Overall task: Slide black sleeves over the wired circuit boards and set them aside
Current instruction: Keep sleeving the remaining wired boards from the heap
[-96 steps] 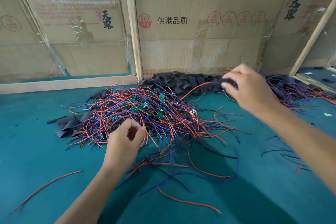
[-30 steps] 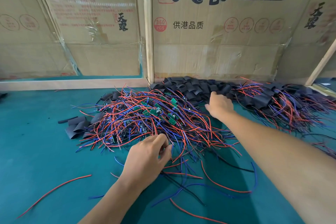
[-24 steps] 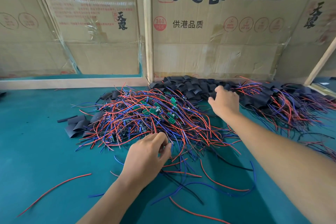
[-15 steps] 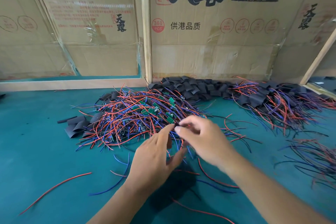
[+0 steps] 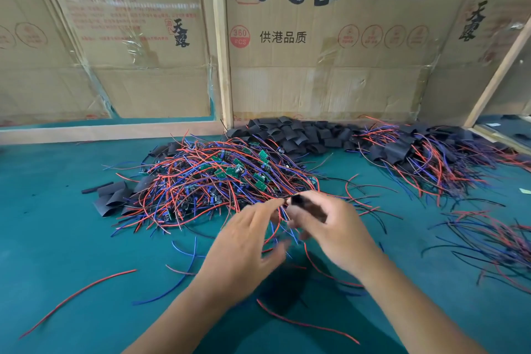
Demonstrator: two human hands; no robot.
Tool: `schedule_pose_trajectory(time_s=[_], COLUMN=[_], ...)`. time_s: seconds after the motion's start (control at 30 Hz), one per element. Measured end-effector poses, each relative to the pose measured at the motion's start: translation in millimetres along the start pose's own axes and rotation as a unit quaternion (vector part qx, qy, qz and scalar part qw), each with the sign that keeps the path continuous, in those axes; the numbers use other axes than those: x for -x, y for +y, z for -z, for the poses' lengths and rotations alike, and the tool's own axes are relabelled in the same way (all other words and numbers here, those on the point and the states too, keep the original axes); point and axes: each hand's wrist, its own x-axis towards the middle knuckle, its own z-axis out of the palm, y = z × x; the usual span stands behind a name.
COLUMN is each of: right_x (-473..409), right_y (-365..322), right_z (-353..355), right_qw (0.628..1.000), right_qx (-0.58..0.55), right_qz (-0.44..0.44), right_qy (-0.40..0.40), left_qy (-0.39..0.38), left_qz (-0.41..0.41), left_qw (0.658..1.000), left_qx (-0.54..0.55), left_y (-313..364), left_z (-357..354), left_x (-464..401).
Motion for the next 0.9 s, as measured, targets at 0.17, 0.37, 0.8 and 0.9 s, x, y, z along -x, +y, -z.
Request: schedule_pose_trajectory(time_s=[0.17, 0.37, 0.8, 0.9], right_x=[-6, -6, -11, -10], right_y=[12, 14, 23, 21], right_z=[31, 32, 39, 42], right_qw=[0.993, 0.982, 0.977, 0.974], right_qx=[-0.002, 0.100, 0.130, 0.121], right_qz=[-0.010, 0.033, 0.031, 0.050], right_qy=[0.121, 0.157, 0.164, 0.184], left_qy=[0.077, -0.104, -0.139, -0.094], left_qz=[0.012, 0.065, 0.145, 0.187], left_qw=[0.981, 0.901, 0.963, 0.978], left_qx=[-0.178, -0.415, -0.181, -0.016], left_y=[-33, -72, -26, -16], left_z=[2, 2, 77, 89], left_x=[-27, -71, -111, -100])
